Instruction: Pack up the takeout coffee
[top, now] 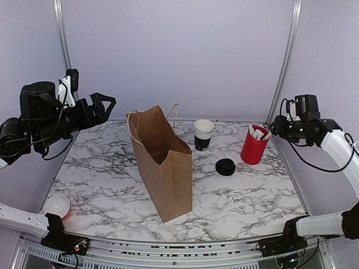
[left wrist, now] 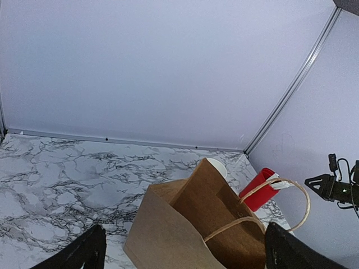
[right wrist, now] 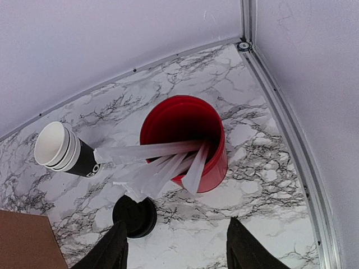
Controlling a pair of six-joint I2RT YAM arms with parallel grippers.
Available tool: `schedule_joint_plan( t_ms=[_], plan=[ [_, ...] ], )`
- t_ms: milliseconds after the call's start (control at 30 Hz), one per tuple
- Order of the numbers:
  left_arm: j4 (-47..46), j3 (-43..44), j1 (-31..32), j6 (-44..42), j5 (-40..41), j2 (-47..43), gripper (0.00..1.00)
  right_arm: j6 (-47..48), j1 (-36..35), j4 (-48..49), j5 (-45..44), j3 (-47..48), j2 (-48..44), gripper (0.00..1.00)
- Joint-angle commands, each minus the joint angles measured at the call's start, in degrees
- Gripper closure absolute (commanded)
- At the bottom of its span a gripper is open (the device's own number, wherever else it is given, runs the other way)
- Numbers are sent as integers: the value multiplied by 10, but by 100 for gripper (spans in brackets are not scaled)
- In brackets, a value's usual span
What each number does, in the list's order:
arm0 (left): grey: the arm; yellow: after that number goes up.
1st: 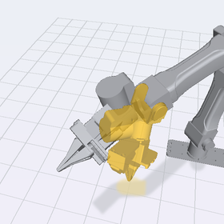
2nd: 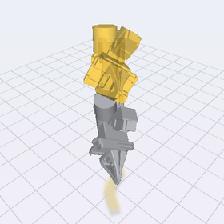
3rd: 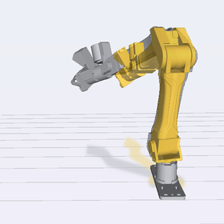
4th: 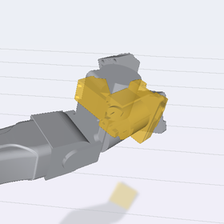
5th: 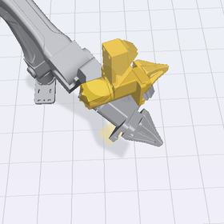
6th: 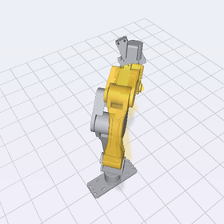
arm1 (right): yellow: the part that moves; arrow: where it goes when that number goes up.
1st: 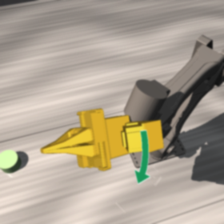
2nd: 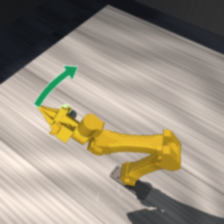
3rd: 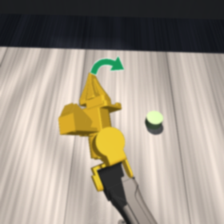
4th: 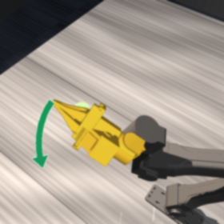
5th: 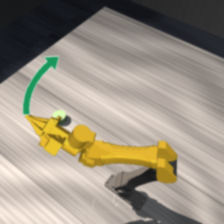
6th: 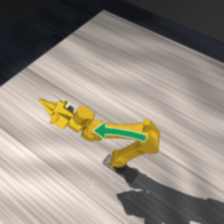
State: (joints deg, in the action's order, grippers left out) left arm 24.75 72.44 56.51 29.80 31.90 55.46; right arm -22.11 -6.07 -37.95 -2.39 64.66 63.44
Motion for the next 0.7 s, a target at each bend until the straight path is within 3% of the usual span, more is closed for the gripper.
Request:
schedule_joint_plan(
  t_ms=[0, 133, 667],
  plan=[
    [1, -1, -5, 6, -7, -5, 1, 23, 5, 37, 14, 6, 35, 45],
    [5, -4, -5, 7, -6, -9, 1, 38, 6, 46, 3, 15, 74, 53],
    [17, -11, -7, 19, -10, -16, 1, 69, 6, 88, -56, 8, 111, 65]
  ],
)
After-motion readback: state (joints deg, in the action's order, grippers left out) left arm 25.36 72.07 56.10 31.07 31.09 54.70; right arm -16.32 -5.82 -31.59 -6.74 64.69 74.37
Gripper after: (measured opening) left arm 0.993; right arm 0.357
